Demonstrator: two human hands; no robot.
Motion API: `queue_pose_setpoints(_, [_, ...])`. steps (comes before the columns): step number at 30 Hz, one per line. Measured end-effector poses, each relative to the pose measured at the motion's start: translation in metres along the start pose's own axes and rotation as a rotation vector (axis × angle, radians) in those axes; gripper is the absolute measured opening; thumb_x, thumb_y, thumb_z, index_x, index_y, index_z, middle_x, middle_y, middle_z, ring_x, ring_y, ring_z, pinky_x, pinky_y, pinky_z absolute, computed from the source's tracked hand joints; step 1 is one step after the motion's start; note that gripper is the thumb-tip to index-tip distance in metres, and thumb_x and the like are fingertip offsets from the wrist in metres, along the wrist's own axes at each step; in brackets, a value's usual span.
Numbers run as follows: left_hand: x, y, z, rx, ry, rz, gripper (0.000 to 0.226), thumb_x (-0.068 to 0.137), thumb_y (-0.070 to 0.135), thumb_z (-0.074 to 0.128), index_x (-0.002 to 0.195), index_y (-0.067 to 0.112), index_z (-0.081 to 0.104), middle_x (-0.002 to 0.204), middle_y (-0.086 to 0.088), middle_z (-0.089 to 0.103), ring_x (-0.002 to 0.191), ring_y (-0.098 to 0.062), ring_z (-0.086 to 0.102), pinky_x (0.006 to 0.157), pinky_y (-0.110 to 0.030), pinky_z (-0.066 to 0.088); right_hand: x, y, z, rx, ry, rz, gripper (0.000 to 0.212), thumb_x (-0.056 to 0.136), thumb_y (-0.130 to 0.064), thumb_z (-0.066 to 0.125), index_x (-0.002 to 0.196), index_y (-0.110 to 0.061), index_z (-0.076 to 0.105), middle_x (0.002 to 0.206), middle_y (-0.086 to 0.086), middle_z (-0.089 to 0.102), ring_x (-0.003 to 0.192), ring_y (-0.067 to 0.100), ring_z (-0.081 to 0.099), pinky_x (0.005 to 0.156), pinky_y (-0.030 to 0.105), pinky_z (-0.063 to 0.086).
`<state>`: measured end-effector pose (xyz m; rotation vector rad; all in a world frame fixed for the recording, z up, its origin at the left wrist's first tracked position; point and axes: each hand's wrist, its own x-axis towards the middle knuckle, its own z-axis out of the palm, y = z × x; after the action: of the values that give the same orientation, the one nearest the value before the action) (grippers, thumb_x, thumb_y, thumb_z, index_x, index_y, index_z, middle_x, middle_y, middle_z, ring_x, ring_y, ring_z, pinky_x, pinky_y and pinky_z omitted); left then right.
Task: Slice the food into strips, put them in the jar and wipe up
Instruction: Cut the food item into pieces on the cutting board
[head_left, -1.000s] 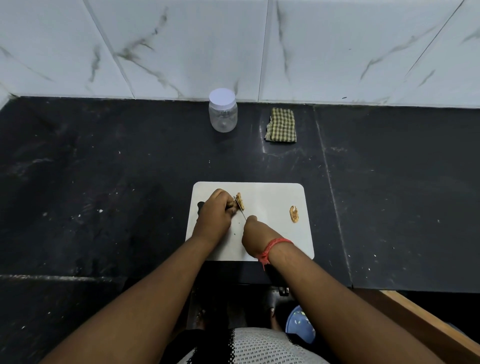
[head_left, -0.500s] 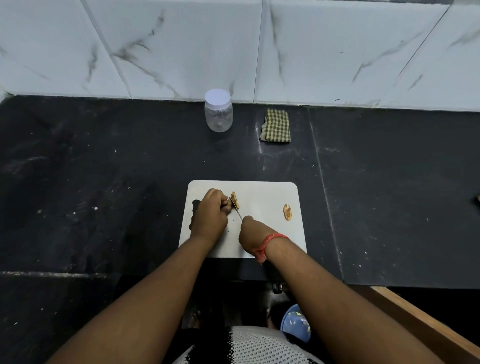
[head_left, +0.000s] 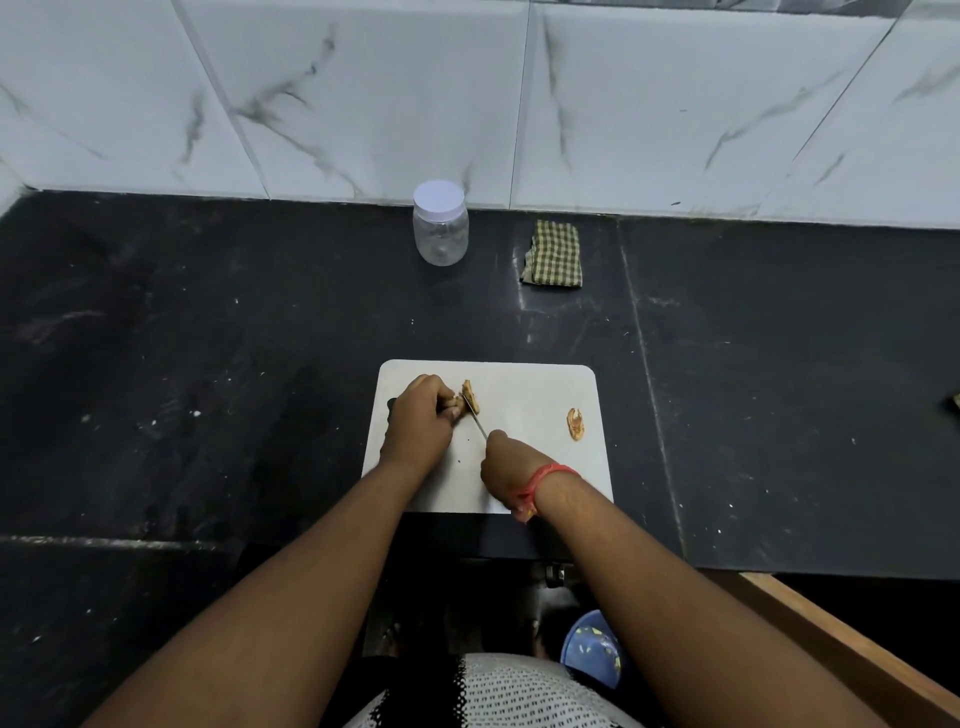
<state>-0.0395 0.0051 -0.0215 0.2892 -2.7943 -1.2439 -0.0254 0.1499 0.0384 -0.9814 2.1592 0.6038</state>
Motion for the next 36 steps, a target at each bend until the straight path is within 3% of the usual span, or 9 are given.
queue_pose_setpoints(5, [0.004, 0.003, 0.001, -0.012, 0.041, -0.076, 0.012, 0.09, 0.012, 0.071, 0.084, 0.013, 0.06, 0.088, 0.008, 0.058, 0.083, -0.017, 0.06, 0.078, -0.043, 0.055, 0.0, -0.009, 0.028, 0.328, 0.08, 0.086, 0.037, 0.094, -0.009, 0.049, 0.06, -0.014, 0.036, 0.062, -0.004, 0.033, 0.058, 0.011, 0.027, 0.067, 0.024, 0.028])
queue_pose_setpoints(7, [0.004, 0.004, -0.001, 0.005, 0.016, -0.036, 0.012, 0.091, 0.011, 0.069, 0.085, 0.012, 0.059, 0.089, 0.007, 0.057, 0.083, -0.017, 0.06, 0.08, -0.044, 0.053, -0.004, -0.008, 0.025, 0.687, 0.056, 0.233, 0.033, 0.086, 0.0, 0.057, 0.061, -0.012, 0.038, 0.062, 0.0, 0.034, 0.059, 0.011, 0.027, 0.055, 0.025, 0.024])
queue_pose_setpoints(9, [0.001, 0.004, -0.005, 0.016, -0.009, -0.01, 0.01, 0.092, 0.011, 0.069, 0.088, 0.011, 0.06, 0.092, 0.005, 0.057, 0.084, -0.014, 0.058, 0.079, -0.038, 0.053, -0.004, -0.004, 0.031, 1.16, 0.113, 0.188, 0.024, 0.083, 0.008, 0.053, 0.072, -0.009, 0.04, 0.064, 0.006, 0.038, 0.053, 0.013, 0.031, 0.046, 0.025, 0.027])
queue_pose_setpoints(11, [-0.003, 0.002, -0.008, 0.048, -0.006, -0.002, 0.008, 0.092, 0.013, 0.069, 0.092, 0.012, 0.061, 0.095, 0.005, 0.058, 0.087, -0.015, 0.058, 0.078, -0.033, 0.052, -0.014, -0.003, 0.031, 1.363, 0.182, 0.195, 0.009, 0.092, -0.003, 0.041, 0.085, -0.008, 0.042, 0.067, 0.01, 0.042, 0.048, 0.017, 0.036, 0.04, 0.026, 0.032])
queue_pose_setpoints(13, [-0.005, -0.004, -0.01, 0.111, 0.004, 0.024, 0.008, 0.091, 0.01, 0.069, 0.095, 0.013, 0.063, 0.099, 0.003, 0.06, 0.096, -0.019, 0.055, 0.08, -0.03, 0.048, -0.022, -0.006, 0.035, 1.478, 0.219, 0.211, 0.01, 0.095, -0.016, 0.036, 0.089, -0.012, 0.043, 0.071, 0.011, 0.045, 0.049, 0.019, 0.039, 0.039, 0.025, 0.035])
queue_pose_setpoints(16, [-0.007, -0.009, -0.012, 0.156, -0.005, 0.056, 0.012, 0.089, 0.009, 0.068, 0.1, 0.013, 0.065, 0.107, 0.001, 0.06, 0.105, -0.021, 0.049, 0.084, -0.026, 0.039, -0.025, -0.009, 0.04, 1.549, 0.267, 0.198, 0.015, 0.097, -0.025, 0.037, 0.094, -0.012, 0.044, 0.071, 0.011, 0.045, 0.049, 0.019, 0.04, 0.041, 0.026, 0.036])
queue_pose_setpoints(24, [0.003, 0.013, -0.012, 0.274, -0.055, 0.311, 0.037, 0.09, 0.008, 0.065, 0.126, 0.018, 0.066, 0.129, 0.002, 0.06, 0.123, -0.023, 0.044, 0.102, -0.033, 0.04, -0.017, 0.005, 0.043, 1.699, 0.359, 0.259, 0.013, 0.096, -0.027, 0.036, 0.087, -0.018, 0.04, 0.071, 0.015, 0.047, 0.053, 0.022, 0.041, 0.039, 0.025, 0.034])
queue_pose_setpoints(32, [0.02, 0.021, -0.001, 0.615, -0.141, 0.498, 0.019, 0.096, 0.018, 0.054, 0.1, 0.021, 0.073, 0.098, 0.001, 0.068, 0.094, -0.023, 0.057, 0.103, -0.037, 0.036, -0.018, 0.01, 0.045, 1.715, 0.369, 0.263, 0.014, 0.096, -0.027, 0.036, 0.086, -0.019, 0.039, 0.07, 0.014, 0.046, 0.05, 0.021, 0.041, 0.039, 0.024, 0.035])
queue_pose_setpoints(36, [0.02, 0.034, 0.004, 0.361, -0.04, 0.333, 0.017, 0.096, 0.024, 0.06, 0.107, 0.019, 0.072, 0.098, 0.001, 0.073, 0.092, -0.023, 0.063, 0.098, -0.038, 0.04, -0.018, 0.012, 0.044, 1.718, 0.391, 0.267, 0.013, 0.096, -0.027, 0.036, 0.086, -0.019, 0.039, 0.072, 0.014, 0.047, 0.055, 0.024, 0.044, 0.038, 0.024, 0.036])
